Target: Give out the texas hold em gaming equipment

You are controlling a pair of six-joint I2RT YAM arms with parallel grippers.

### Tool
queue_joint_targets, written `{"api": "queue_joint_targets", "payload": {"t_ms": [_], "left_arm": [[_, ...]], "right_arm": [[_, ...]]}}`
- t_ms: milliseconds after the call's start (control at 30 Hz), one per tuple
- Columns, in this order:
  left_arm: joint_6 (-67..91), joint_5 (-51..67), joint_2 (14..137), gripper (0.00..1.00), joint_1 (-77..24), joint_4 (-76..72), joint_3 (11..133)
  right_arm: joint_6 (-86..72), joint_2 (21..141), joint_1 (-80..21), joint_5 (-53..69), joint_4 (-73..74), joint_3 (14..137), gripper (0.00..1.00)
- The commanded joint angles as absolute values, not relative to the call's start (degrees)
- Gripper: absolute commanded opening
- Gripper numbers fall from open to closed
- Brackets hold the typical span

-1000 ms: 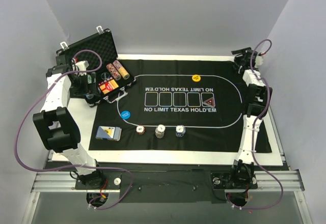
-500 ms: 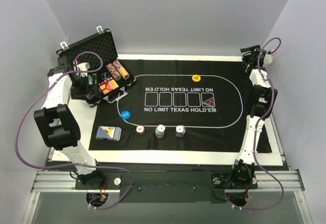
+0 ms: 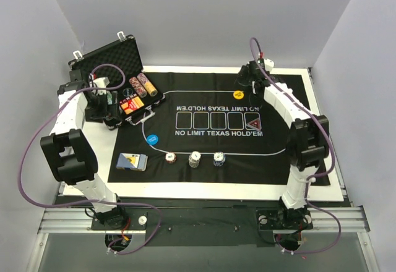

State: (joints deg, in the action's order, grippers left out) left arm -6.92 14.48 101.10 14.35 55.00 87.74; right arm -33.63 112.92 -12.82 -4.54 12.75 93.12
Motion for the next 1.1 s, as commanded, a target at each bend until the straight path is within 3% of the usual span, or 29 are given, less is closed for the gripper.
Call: {"api": "queue_joint_targets", "payload": {"t_ms": [0, 100, 500, 767, 1067], "left_arm": [[-9.0, 13.9, 96.0, 0.97, 14.5, 55.6, 85.5], [-9.4, 13.8, 95.4, 0.97, 14.2, 56.5, 84.6], [-9.9, 14.3, 89.9, 0.97, 13.9, 55.6, 79.6], [-10.0, 14.3, 87.4, 0.97, 13.7, 54.1, 76.0], [-9.6, 14.9, 86.3, 0.97, 13.8, 53.5, 75.3]], "right_arm": [[-25.5, 108.4, -11.2, -18.1, 25.0, 87.5, 0.88], [-25.4, 107.1, -11.4, -19.7, 27.4, 85.1, 0.77], [-27.0, 105.1, -15.3, -16.4, 25.3, 78.0, 0.78], [-27.1, 110.0, -15.6, -16.3, 24.5, 79.5, 0.78], [-29.5, 113.0, -13.0, -11.3, 23.6, 80.2, 0.73]]}}
